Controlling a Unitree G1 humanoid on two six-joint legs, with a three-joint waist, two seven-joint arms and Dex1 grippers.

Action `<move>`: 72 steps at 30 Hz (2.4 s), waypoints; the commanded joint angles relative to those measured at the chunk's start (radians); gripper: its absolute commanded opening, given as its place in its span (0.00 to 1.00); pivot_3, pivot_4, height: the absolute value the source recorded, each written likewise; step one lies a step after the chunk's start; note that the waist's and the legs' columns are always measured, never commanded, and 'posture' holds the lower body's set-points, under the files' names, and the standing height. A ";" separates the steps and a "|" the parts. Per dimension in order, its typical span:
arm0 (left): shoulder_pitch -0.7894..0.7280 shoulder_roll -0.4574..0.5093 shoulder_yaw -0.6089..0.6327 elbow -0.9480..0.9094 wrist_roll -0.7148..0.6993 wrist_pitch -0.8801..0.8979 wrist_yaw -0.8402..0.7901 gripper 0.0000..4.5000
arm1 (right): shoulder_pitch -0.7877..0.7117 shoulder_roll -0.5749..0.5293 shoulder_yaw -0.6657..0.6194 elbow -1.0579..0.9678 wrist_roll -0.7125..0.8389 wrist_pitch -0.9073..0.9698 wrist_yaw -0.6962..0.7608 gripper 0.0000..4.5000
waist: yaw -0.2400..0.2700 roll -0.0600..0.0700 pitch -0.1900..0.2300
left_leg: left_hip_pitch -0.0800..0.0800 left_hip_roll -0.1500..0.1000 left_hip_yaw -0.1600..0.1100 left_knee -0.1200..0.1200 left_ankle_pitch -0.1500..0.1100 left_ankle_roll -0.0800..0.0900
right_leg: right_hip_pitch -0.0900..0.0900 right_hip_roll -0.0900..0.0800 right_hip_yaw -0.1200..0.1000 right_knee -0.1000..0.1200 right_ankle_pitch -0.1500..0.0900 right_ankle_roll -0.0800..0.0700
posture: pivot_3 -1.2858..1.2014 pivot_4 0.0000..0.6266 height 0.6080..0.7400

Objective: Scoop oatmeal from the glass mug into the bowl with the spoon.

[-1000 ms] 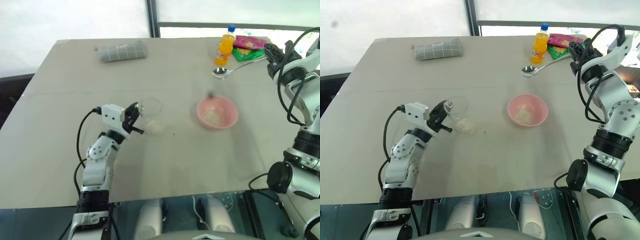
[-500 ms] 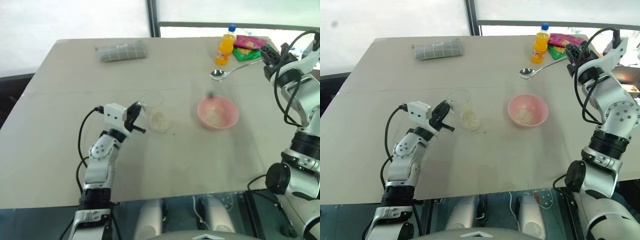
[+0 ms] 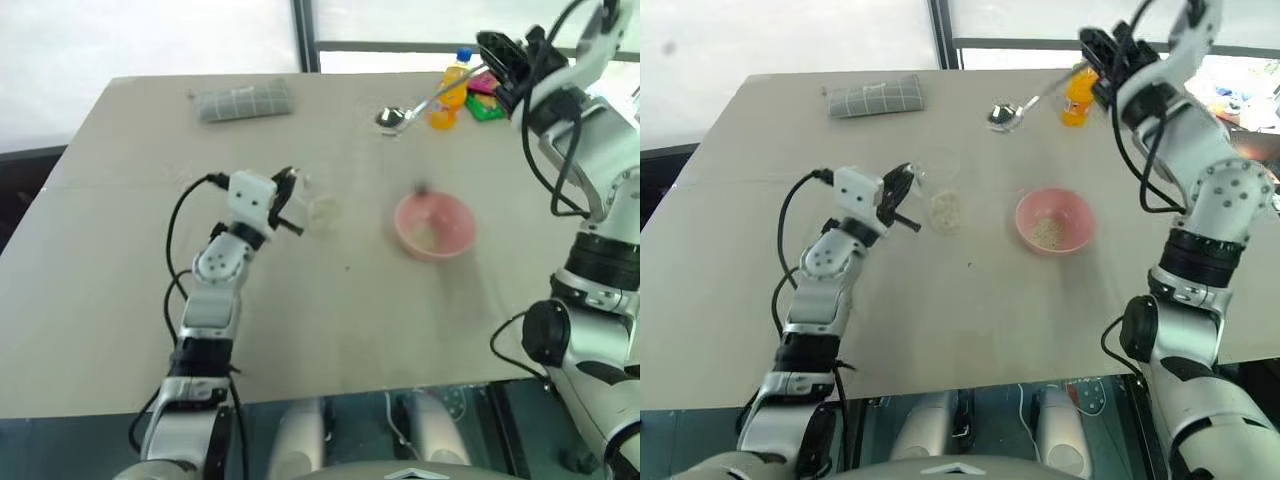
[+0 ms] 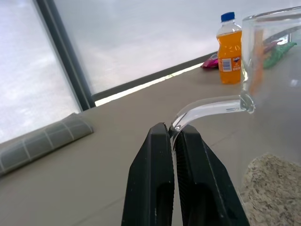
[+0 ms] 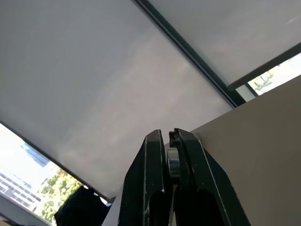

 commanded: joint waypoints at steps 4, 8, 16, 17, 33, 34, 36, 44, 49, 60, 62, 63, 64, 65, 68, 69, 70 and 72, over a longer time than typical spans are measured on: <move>-0.115 -0.025 -0.027 0.127 -0.019 -0.075 -0.046 0.00 | -0.044 -0.009 0.047 -0.057 0.018 0.032 0.070 0.00 | 0.004 0.000 0.000 | -0.006 -0.004 0.000 0.001 0.002 -0.002 | -0.005 -0.001 0.000 0.000 0.000 0.000 | 0.52 0.24 0.83; -0.167 -0.039 -0.043 0.207 -0.001 -0.115 -0.059 0.00 | -0.012 -0.056 0.111 -0.091 -0.039 0.070 0.151 0.00 | 0.003 0.000 0.000 | -0.007 -0.005 -0.001 0.000 0.002 -0.002 | -0.005 -0.001 -0.001 -0.001 0.000 0.001 | 0.52 0.24 0.83; -0.236 -0.041 -0.079 0.293 0.063 -0.205 -0.031 0.00 | 0.077 -0.202 0.408 -0.165 -0.467 -0.078 0.425 0.00 | 0.000 0.000 0.000 | -0.007 -0.006 -0.001 0.001 0.002 -0.002 | -0.006 -0.001 -0.001 0.000 0.000 0.001 | 0.52 0.24 0.83; -0.242 -0.042 -0.083 0.300 0.068 -0.212 -0.031 0.00 | 0.085 -0.218 0.456 -0.163 -0.546 -0.133 0.466 0.00 | 0.000 0.000 0.000 | -0.007 -0.006 -0.001 0.001 0.002 -0.002 | -0.006 -0.001 -0.001 0.000 0.000 0.001 | 0.52 0.24 0.83; -0.274 -0.079 -0.085 0.363 0.045 -0.257 -0.021 0.00 | 0.148 -0.070 0.313 -0.116 -0.573 0.036 0.480 0.00 | 0.010 -0.001 0.001 | -0.007 -0.006 -0.002 0.005 0.002 -0.003 | -0.005 -0.002 -0.002 0.003 0.000 0.001 | 0.52 0.24 0.83; -0.274 -0.084 -0.084 0.366 0.045 -0.259 -0.014 0.00 | 0.143 -0.053 0.277 -0.105 -0.548 0.077 0.447 0.00 | 0.011 -0.001 0.001 | -0.007 -0.006 -0.002 0.005 0.002 -0.003 | -0.005 -0.002 -0.002 0.003 0.000 0.001 | 0.52 0.24 0.83; -0.275 -0.094 -0.087 0.376 0.051 -0.267 -0.008 0.00 | 0.129 -0.017 0.197 -0.076 -0.495 0.162 0.373 0.00 | 0.010 -0.001 0.001 | -0.007 -0.006 -0.002 0.005 0.002 -0.003 | -0.005 -0.002 -0.001 0.003 0.000 0.001 | 0.52 0.24 0.83; -0.307 -0.113 -0.088 0.426 0.059 -0.298 0.002 0.00 | 0.169 -0.075 0.293 -0.158 -0.602 0.132 0.439 0.00 | 0.004 -0.001 0.001 | -0.007 -0.006 -0.002 0.005 0.002 -0.002 | -0.005 -0.002 -0.001 0.004 0.000 0.001 | 0.52 0.24 0.83; -0.318 -0.116 -0.091 0.441 0.058 -0.310 0.001 0.00 | 0.202 -0.012 0.285 -0.203 -0.563 0.174 0.427 0.00 | 0.001 -0.001 0.001 | -0.007 -0.006 -0.002 0.005 0.002 -0.003 | -0.005 -0.001 -0.001 0.005 0.000 0.001 | 0.52 0.24 0.83; -0.304 -0.118 -0.102 0.464 0.068 -0.331 -0.002 0.00 | 0.110 0.064 -0.036 -0.095 -0.363 0.358 0.237 0.00 | 0.004 -0.001 0.001 | -0.007 -0.006 -0.002 0.006 0.002 -0.003 | -0.005 -0.002 -0.001 0.005 0.000 0.001 | 0.52 0.24 0.83; -0.306 -0.119 -0.104 0.475 0.070 -0.337 -0.003 0.00 | 0.106 0.059 -0.057 -0.094 -0.348 0.370 0.220 0.00 | 0.002 -0.001 0.001 | -0.007 -0.006 -0.002 0.006 0.002 -0.002 | -0.005 -0.002 -0.001 0.005 0.000 0.001 | 0.52 0.24 0.83; -0.307 -0.120 -0.105 0.481 0.071 -0.339 -0.003 0.00 | 0.105 0.061 -0.069 -0.094 -0.340 0.374 0.209 0.00 | 0.001 -0.001 0.001 | -0.007 -0.006 -0.002 0.006 0.002 -0.002 | -0.005 -0.002 -0.001 0.005 0.000 0.001 | 0.52 0.24 0.83; -0.311 -0.122 -0.107 0.490 0.071 -0.342 -0.004 0.00 | 0.105 0.060 -0.077 -0.100 -0.333 0.375 0.202 0.00 | 0.001 -0.001 0.001 | -0.007 -0.006 -0.002 0.006 0.002 -0.002 | -0.005 -0.002 -0.001 0.005 0.000 0.001 | 0.52 0.24 0.83; -0.315 -0.125 -0.109 0.497 0.071 -0.344 -0.004 0.00 | 0.108 0.054 -0.075 -0.109 -0.334 0.374 0.201 0.00 | 0.001 -0.001 0.001 | -0.007 -0.006 -0.002 0.006 0.002 -0.002 | -0.005 -0.002 -0.001 0.005 0.000 0.001 | 0.52 0.24 0.83; -0.324 -0.130 -0.112 0.511 0.070 -0.350 -0.008 0.00 | 0.117 0.034 -0.054 -0.133 -0.344 0.364 0.211 0.00 | 0.001 -0.001 0.001 | -0.007 -0.006 -0.002 0.006 0.002 -0.002 | -0.005 -0.002 -0.001 0.006 0.000 0.001 | 0.52 0.24 0.83; -0.327 -0.132 -0.113 0.517 0.070 -0.353 -0.011 0.00 | 0.120 0.031 -0.048 -0.139 -0.346 0.359 0.212 0.00 | 0.001 -0.001 0.001 | -0.007 -0.006 -0.002 0.006 0.002 -0.002 | -0.005 -0.002 -0.001 0.006 0.000 0.001 | 0.52 0.24 0.83; -0.330 -0.134 -0.113 0.523 0.069 -0.356 -0.014 0.00 | 0.124 0.021 -0.035 -0.146 -0.357 0.350 0.221 0.00 | 0.001 -0.001 0.001 | -0.007 -0.006 -0.002 0.006 0.002 -0.002 | -0.005 -0.002 -0.001 0.005 0.000 0.001 | 0.52 0.24 0.83; -0.336 -0.137 -0.114 0.530 0.068 -0.359 -0.016 0.00 | 0.130 0.000 -0.007 -0.159 -0.381 0.329 0.241 0.00 | 0.001 -0.001 0.001 | -0.007 -0.006 -0.002 0.006 0.002 -0.002 | -0.005 -0.002 -0.001 0.005 0.000 0.001 | 0.52 0.24 0.83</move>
